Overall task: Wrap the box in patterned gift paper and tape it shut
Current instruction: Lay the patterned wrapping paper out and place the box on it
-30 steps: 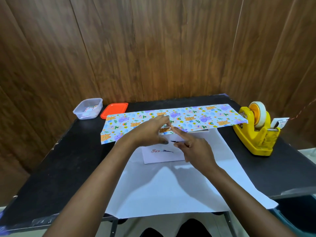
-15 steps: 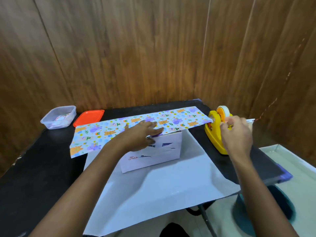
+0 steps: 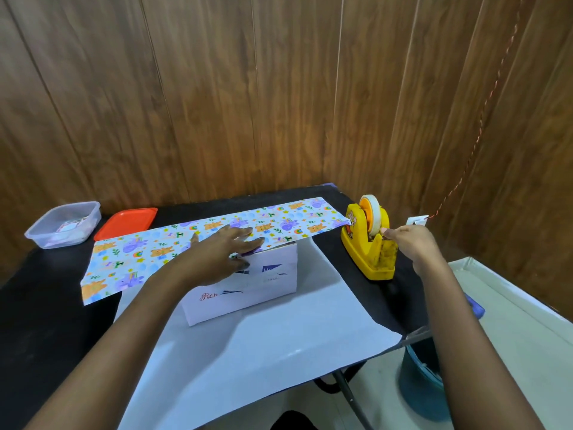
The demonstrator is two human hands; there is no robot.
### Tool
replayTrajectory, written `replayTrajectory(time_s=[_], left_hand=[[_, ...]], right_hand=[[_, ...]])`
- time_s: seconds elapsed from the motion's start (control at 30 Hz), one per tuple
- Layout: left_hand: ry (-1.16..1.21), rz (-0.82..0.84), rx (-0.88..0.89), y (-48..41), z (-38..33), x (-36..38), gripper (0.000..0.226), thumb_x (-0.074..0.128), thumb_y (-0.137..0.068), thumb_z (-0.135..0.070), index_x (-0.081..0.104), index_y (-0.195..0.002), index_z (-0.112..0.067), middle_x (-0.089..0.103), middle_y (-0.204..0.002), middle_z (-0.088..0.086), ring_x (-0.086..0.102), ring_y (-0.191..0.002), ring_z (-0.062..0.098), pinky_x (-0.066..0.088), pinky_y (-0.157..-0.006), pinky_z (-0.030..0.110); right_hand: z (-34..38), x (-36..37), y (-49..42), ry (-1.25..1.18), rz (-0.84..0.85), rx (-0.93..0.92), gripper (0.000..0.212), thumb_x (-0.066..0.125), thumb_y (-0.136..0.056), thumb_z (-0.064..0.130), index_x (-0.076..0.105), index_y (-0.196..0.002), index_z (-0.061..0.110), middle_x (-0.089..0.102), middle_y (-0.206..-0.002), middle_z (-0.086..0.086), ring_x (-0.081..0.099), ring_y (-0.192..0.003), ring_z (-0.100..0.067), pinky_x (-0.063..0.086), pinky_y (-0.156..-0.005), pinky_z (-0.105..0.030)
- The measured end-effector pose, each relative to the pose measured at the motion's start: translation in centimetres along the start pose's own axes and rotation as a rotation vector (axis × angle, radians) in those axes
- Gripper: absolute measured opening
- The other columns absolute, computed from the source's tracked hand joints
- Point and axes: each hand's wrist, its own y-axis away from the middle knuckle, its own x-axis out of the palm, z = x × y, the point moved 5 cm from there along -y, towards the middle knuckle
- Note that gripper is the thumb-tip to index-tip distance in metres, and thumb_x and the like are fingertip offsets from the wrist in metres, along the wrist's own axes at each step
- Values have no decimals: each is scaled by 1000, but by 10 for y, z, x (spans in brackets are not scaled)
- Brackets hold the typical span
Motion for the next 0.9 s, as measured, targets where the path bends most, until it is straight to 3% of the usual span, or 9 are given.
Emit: replayTrajectory(time_s=[0.1, 0.17, 0.27, 0.5, 0.57, 0.63, 0.67, 0.8, 0.9], left_hand=[[11, 0, -5, 1, -2, 0, 51, 47, -97, -31, 27, -141, -47, 11, -156, -17, 9, -144, 11, 14, -112, 56], [10, -2, -5, 2, -4, 0, 51, 47, -97, -31, 27, -141, -47, 11, -156, -17, 7, -144, 11, 12, -112, 57], [2, 9, -15, 4, -5, -2, 51, 46, -98, -31, 25, -142, -45, 8, -156, -16, 3, -145, 12, 7, -113, 58], [17, 6, -17, 5, -8, -3, 51, 45, -98, -30, 25, -142, -45, 8, -156, -16, 1, -145, 12, 4, -112, 60], [22, 3, -16, 6, -7, -2, 51, 45, -98, -29, 25, -142, -45, 9, -156, -16, 1, -145, 11, 4, -112, 60], [28, 1, -18, 6, -6, -1, 51, 45, -98, -29, 25, -143, -45, 8, -156, -16, 0, -145, 12, 3, -113, 59], [29, -1, -19, 7, -6, -1, 51, 44, -98, -29, 25, -143, -45, 8, -156, -16, 0, -145, 12, 2, -112, 59], [24, -4, -21, 5, -6, -1, 51, 45, -98, -30, 25, -143, -44, 7, -156, -17, -1, -145, 12, 1, -112, 58], [28, -5, -22, 5, -5, 0, 51, 45, -98, -31, 24, -143, -45, 6, -156, -17, -2, -145, 11, 0, -112, 58]], right_hand=[[5, -3, -2, -97, -2, 34, 31, 66, -87, 17, 65, -108, -5, 57, -123, -18, 50, -116, -29, 36, -83, -32], [7, -3, -3, -148, -3, 54, 38, 70, -83, 13, 60, -114, -7, 54, -128, -18, 47, -121, -30, 36, -85, -33], [11, -1, -4, -177, -15, 76, 52, 74, -79, 15, 53, -122, -8, 50, -133, -18, 44, -126, -34, 36, -99, -39], [11, -14, 0, -332, -98, 89, 52, 72, -81, 14, 51, -125, -5, 53, -130, -16, 49, -120, -31, 39, -93, -40], [-8, -3, 4, -349, -60, 149, 40, 72, -82, 18, 58, -111, -5, 61, -110, -16, 57, -98, -26, 43, -83, -36], [-22, 6, 12, -390, -42, 163, 25, 71, -83, 24, 60, -82, 1, 58, -80, -8, 52, -71, -18, 41, -65, -26], [-26, 10, 16, -415, -41, 165, 27, 70, -84, 26, 56, -73, 5, 54, -73, -5, 48, -65, -16, 37, -59, -26], [-33, 18, 25, -528, -84, 166, 29, 66, -87, 27, 55, -67, 9, 55, -69, -4, 49, -62, -14, 42, -70, -32], [-35, 24, 29, -612, -99, 160, 29, 63, -89, 27, 54, -66, 10, 56, -67, -4, 52, -63, -13, 43, -62, -29]])
